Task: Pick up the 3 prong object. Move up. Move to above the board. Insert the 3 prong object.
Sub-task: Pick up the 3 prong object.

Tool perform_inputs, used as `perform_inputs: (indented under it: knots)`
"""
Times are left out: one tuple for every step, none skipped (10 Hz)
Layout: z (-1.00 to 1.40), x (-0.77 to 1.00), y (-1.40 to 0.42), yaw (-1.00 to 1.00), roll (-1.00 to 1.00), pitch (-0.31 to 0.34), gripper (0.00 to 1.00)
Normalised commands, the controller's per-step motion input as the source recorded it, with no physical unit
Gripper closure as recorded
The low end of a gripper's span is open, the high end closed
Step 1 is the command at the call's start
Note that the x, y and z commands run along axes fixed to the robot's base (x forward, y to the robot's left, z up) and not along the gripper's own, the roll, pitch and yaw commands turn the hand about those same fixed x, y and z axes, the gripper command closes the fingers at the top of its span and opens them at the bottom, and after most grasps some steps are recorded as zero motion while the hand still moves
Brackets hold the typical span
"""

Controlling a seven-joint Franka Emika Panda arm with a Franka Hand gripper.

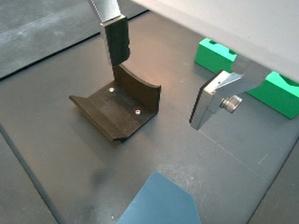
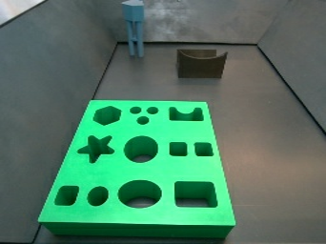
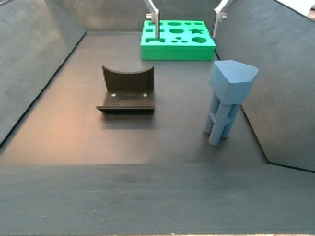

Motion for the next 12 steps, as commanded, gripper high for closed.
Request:
perform_inputs:
  knots:
    - [-0.03, -0.24, 0.03, 0.00, 0.00, -0.019, 0.00]
    - [-0.04, -0.65, 0.25, 0.13, 0.00, -0.084, 0.00]
    - [-0.10, -0.75, 0.31, 0.26, 0.00, -0.073, 0.00]
    - [-0.19, -0.87, 0.27, 0.29, 0.00, -0.053, 0.00]
    - [-0.15, -0.80, 0.26, 0.31, 0.00, -0.077, 0.00]
    - [-0.15, -0.70, 0.29, 0.34, 0.00, -0.053, 0.00]
    - [-0.11, -0.68, 0.27, 0.38, 0.00, -0.026, 0.00]
    - [-0.02, -0.51, 0.18, 0.41, 0.00, 0.000, 0.00]
    - [0.00, -0.17, 0.00, 0.24, 0.00, -0.010, 0.00]
    - [0.00, 0.00, 0.00, 0.20, -0.03, -0.011, 0.00]
    - [0.00, 0.00, 0.00, 0.11, -0.06, -0.066, 0.00]
    - [0.00, 0.07, 0.00, 0.00, -0.12, -0.111, 0.00]
